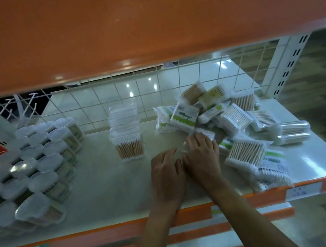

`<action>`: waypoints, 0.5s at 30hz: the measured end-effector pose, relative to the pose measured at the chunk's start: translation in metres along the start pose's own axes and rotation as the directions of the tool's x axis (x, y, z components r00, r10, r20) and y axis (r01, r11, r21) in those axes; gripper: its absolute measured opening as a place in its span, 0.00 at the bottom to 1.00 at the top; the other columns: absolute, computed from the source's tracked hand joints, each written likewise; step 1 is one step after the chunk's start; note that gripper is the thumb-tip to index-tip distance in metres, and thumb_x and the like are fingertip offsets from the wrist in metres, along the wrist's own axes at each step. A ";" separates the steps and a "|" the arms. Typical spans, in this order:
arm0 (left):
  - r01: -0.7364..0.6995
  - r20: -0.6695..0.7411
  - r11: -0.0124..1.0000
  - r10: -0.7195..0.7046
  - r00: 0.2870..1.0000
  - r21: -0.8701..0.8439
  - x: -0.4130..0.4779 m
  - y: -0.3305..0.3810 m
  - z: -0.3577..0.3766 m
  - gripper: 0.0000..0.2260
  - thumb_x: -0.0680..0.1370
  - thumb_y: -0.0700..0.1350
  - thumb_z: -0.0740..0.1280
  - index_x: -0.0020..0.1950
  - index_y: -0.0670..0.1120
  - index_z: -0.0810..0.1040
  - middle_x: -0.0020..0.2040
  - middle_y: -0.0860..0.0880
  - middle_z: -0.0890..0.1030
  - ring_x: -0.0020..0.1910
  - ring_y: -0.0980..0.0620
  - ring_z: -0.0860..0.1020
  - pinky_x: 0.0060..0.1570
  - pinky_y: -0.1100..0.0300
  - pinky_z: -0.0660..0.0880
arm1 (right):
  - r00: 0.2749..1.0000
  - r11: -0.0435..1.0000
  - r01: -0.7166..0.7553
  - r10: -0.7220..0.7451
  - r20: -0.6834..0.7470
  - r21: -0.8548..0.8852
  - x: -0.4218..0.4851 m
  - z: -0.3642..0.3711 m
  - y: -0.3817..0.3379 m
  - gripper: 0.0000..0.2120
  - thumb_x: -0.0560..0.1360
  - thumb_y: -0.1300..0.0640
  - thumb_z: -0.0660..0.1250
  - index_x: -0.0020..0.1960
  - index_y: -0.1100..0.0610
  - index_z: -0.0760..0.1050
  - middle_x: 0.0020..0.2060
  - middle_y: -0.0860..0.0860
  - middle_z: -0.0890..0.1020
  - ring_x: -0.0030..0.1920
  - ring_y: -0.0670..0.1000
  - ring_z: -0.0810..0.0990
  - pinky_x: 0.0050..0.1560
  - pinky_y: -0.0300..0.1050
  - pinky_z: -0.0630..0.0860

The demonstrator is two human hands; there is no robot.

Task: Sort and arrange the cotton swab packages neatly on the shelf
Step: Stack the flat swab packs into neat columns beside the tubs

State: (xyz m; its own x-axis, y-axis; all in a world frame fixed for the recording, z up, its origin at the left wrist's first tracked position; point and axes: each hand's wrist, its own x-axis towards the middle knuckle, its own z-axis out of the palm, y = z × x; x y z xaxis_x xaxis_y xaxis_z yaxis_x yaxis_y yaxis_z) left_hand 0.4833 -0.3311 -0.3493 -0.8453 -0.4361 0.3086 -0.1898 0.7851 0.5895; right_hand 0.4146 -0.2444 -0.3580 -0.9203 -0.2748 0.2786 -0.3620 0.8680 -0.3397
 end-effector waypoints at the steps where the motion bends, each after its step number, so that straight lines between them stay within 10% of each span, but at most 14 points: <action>1: 0.000 -0.009 1.000 0.000 1.000 0.029 0.000 -0.001 0.002 0.19 0.74 0.48 0.57 0.60 0.43 0.78 0.56 0.45 0.80 0.58 0.45 0.74 0.60 0.55 0.70 | 0.999 1.000 0.030 -0.029 -0.018 0.005 -0.003 -0.001 0.001 0.18 0.69 0.52 0.63 0.55 0.58 0.76 0.54 0.56 0.78 0.56 0.58 0.77 0.56 0.57 0.72; 15: 0.061 0.078 0.993 -0.069 0.995 0.099 0.002 -0.019 0.016 0.28 0.76 0.60 0.49 0.51 0.42 0.81 0.56 0.45 0.80 0.67 0.44 0.70 0.70 0.55 0.57 | 0.989 0.868 0.130 -0.077 -0.127 0.480 -0.022 -0.018 -0.001 0.11 0.69 0.65 0.62 0.49 0.58 0.79 0.45 0.52 0.81 0.47 0.52 0.78 0.47 0.39 0.70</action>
State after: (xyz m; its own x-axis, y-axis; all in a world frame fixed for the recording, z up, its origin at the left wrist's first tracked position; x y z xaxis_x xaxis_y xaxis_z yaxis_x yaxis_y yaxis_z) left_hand 0.4774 -0.3402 -0.3717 -0.8666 -0.4535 0.2081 -0.2895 0.7966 0.5307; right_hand 0.4375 -0.2316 -0.3480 -0.8631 -0.2865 0.4159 -0.5047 0.5193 -0.6897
